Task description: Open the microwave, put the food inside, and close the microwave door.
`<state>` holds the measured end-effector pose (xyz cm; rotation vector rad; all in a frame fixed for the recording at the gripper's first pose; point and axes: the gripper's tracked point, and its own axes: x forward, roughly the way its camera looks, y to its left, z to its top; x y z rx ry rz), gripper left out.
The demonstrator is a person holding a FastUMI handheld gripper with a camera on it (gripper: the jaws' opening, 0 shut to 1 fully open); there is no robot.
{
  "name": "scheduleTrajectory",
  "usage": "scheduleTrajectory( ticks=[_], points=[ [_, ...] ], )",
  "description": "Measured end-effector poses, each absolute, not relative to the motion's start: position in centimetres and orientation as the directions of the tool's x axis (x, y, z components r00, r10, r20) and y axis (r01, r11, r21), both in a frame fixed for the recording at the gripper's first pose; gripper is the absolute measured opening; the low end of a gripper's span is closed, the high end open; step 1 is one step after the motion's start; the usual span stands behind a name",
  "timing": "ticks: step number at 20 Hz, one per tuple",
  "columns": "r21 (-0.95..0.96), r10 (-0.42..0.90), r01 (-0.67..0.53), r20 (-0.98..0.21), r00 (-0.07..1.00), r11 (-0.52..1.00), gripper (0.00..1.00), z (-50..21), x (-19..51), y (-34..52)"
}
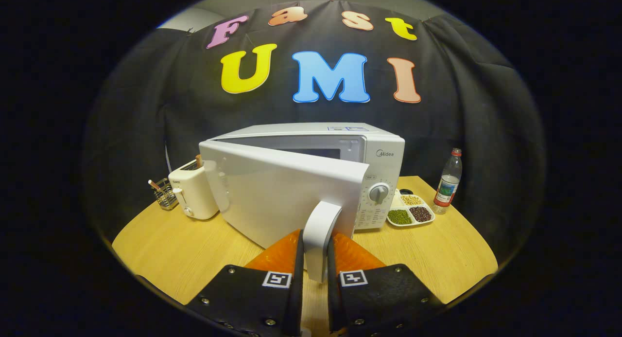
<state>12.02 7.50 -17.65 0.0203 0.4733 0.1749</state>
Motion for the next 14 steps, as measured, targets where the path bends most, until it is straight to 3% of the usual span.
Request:
scheduleTrajectory(
  ticks=[14],
  points=[
    [0.078,0.232,-0.221,-0.466,0.854,0.972,0.22,-17.3,3.7,15.6]
  ],
)
